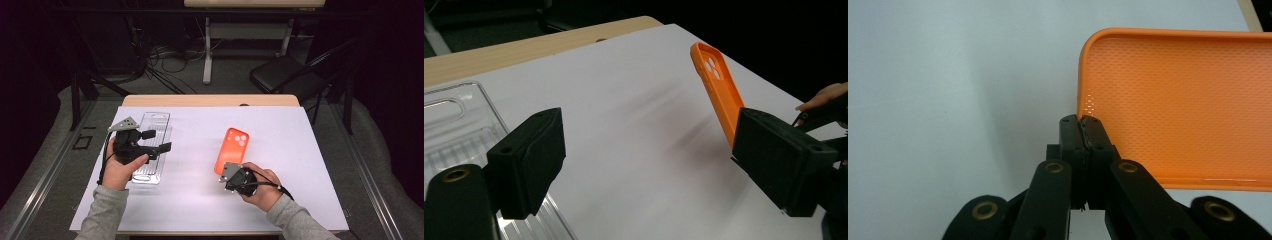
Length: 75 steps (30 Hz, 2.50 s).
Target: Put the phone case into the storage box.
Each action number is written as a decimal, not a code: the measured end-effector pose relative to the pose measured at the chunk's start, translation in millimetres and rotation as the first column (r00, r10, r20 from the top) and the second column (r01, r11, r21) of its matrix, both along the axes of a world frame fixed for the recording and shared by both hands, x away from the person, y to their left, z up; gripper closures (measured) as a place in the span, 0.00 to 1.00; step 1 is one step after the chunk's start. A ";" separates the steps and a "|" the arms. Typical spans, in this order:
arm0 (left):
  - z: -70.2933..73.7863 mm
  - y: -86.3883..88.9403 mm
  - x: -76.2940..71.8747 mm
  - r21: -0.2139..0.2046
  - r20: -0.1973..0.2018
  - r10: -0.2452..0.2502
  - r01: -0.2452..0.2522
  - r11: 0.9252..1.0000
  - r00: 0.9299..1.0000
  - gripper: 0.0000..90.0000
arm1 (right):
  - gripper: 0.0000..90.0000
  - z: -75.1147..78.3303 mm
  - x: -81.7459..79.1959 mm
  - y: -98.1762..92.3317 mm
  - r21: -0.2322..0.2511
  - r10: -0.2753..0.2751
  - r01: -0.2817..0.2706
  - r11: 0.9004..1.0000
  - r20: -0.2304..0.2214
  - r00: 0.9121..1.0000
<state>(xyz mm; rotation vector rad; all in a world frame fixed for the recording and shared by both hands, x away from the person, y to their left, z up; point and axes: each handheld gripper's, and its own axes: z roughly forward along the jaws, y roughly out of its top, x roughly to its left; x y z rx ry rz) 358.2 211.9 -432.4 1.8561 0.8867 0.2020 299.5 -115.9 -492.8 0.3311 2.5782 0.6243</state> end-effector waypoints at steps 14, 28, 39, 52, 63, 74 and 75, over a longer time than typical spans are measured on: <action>-5.4 -9.7 0.5 -0.032 -0.024 -0.034 0.033 0.999 0.999 0.18 | 1.00 4.3 -7.3 11.5 -0.039 0.098 -0.096 0.995 0.054 0.994; -11.8 -19.8 0.8 -0.044 -0.065 -0.046 0.043 0.998 0.997 0.22 | 1.00 5.0 -13.1 19.4 -0.048 0.152 -0.148 0.988 0.106 0.983; -17.3 -29.7 -0.3 -0.035 -0.106 -0.076 0.073 0.997 0.991 0.32 | 1.00 5.8 -16.1 29.0 -0.067 0.184 -0.176 0.982 0.148 0.972; -26.3 -44.9 -1.4 -0.071 -0.160 -0.143 0.133 0.989 0.977 0.38 | 1.00 9.0 -20.1 39.5 -0.061 0.216 -0.208 0.976 0.174 0.961; -30.7 -47.1 -2.0 -0.136 -0.220 -0.142 0.113 0.984 0.965 0.45 | 1.00 6.5 -23.9 46.5 -0.090 0.233 -0.220 0.971 0.188 0.954; -37.0 -48.8 1.5 -0.154 -0.268 -0.138 0.099 0.983 0.954 0.57 | 1.00 3.4 -27.1 51.9 -0.112 0.276 -0.258 0.960 0.196 0.941; -37.5 -49.4 1.7 -0.153 -0.271 -0.139 0.100 0.983 0.952 0.58 | 1.00 2.9 -27.3 52.3 -0.111 0.277 -0.260 0.959 0.195 0.941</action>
